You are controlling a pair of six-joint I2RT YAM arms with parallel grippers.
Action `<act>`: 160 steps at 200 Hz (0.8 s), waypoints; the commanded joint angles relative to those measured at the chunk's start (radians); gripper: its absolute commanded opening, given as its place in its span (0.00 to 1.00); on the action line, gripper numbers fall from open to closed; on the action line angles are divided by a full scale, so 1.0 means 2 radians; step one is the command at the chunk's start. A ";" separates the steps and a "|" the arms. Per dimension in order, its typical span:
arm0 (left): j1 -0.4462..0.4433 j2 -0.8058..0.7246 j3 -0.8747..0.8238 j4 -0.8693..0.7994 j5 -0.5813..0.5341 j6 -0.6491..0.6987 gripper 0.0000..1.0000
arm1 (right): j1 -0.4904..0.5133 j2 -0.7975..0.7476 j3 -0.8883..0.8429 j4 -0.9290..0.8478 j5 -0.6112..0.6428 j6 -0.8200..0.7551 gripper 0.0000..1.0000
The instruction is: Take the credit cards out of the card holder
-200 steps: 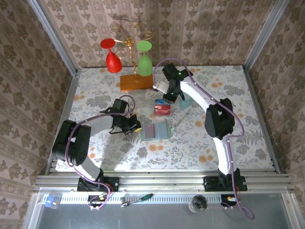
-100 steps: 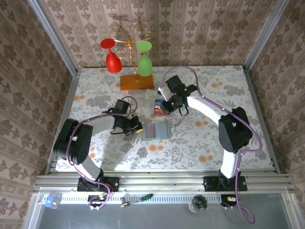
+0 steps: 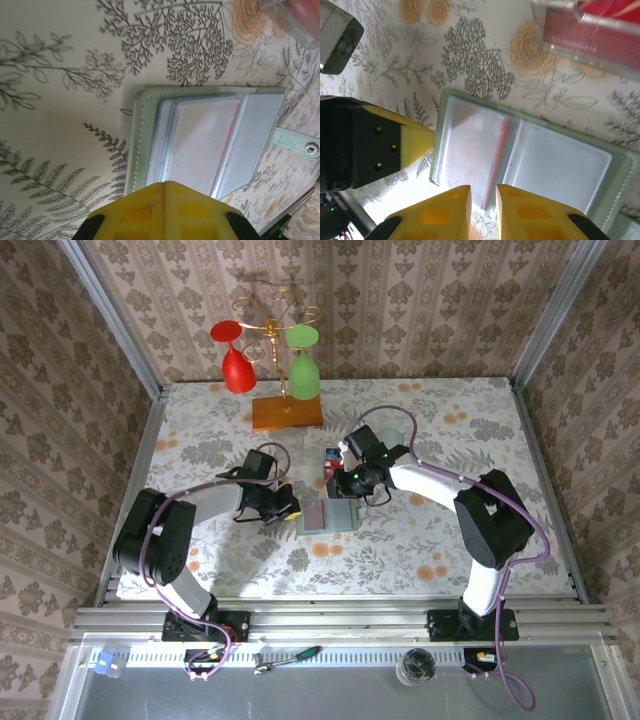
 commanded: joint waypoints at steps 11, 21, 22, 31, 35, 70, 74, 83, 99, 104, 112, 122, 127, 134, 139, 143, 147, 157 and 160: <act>-0.009 0.011 -0.015 -0.002 -0.005 0.011 0.00 | 0.008 -0.002 -0.009 0.022 -0.032 0.059 0.21; -0.010 0.012 -0.016 0.000 -0.006 0.011 0.00 | 0.011 -0.001 -0.013 0.028 -0.035 0.065 0.21; -0.010 0.012 -0.016 0.001 -0.005 0.011 0.00 | 0.011 0.000 -0.013 0.029 -0.035 0.065 0.21; -0.010 0.013 -0.017 0.001 -0.006 0.011 0.00 | 0.015 0.000 -0.018 0.036 -0.036 0.070 0.21; -0.010 0.013 -0.017 0.001 -0.006 0.011 0.00 | 0.016 0.001 -0.020 0.039 -0.036 0.073 0.21; -0.010 0.002 -0.021 0.006 -0.008 0.008 0.00 | 0.027 0.008 -0.025 0.055 -0.041 0.087 0.21; -0.010 0.000 -0.021 0.008 -0.008 0.006 0.00 | 0.028 0.009 -0.024 0.057 -0.041 0.087 0.21; -0.010 -0.007 -0.022 0.010 -0.009 0.005 0.00 | 0.030 0.010 -0.024 0.058 -0.041 0.088 0.21; -0.008 -0.019 -0.021 0.006 -0.012 0.006 0.00 | 0.031 0.014 -0.022 0.057 -0.041 0.089 0.21; -0.008 -0.022 -0.020 0.004 -0.012 0.006 0.00 | 0.031 0.015 -0.021 0.057 -0.040 0.089 0.21; -0.008 -0.026 -0.020 0.003 -0.014 0.007 0.00 | 0.031 0.016 -0.020 0.058 -0.041 0.089 0.21; -0.006 -0.029 -0.020 0.000 -0.017 0.008 0.00 | 0.031 0.018 -0.019 0.057 -0.040 0.089 0.21; -0.006 -0.029 -0.020 -0.002 -0.018 0.008 0.00 | 0.031 0.017 -0.018 0.057 -0.041 0.089 0.21; -0.005 -0.028 -0.020 -0.003 -0.019 0.009 0.00 | 0.031 0.019 -0.018 0.057 -0.041 0.089 0.21; -0.005 -0.027 -0.021 -0.003 -0.018 0.010 0.00 | 0.031 0.019 -0.018 0.057 -0.041 0.090 0.21; -0.004 -0.025 -0.022 -0.003 -0.018 0.010 0.00 | 0.031 0.020 -0.018 0.057 -0.041 0.090 0.21; -0.004 -0.024 -0.022 -0.003 -0.018 0.010 0.00 | 0.031 0.020 -0.017 0.056 -0.041 0.090 0.21; -0.004 -0.018 -0.022 -0.005 -0.017 0.011 0.00 | 0.031 0.020 -0.017 0.056 -0.041 0.090 0.21; -0.004 -0.016 -0.023 -0.005 -0.017 0.011 0.00 | 0.031 0.020 -0.017 0.055 -0.041 0.090 0.21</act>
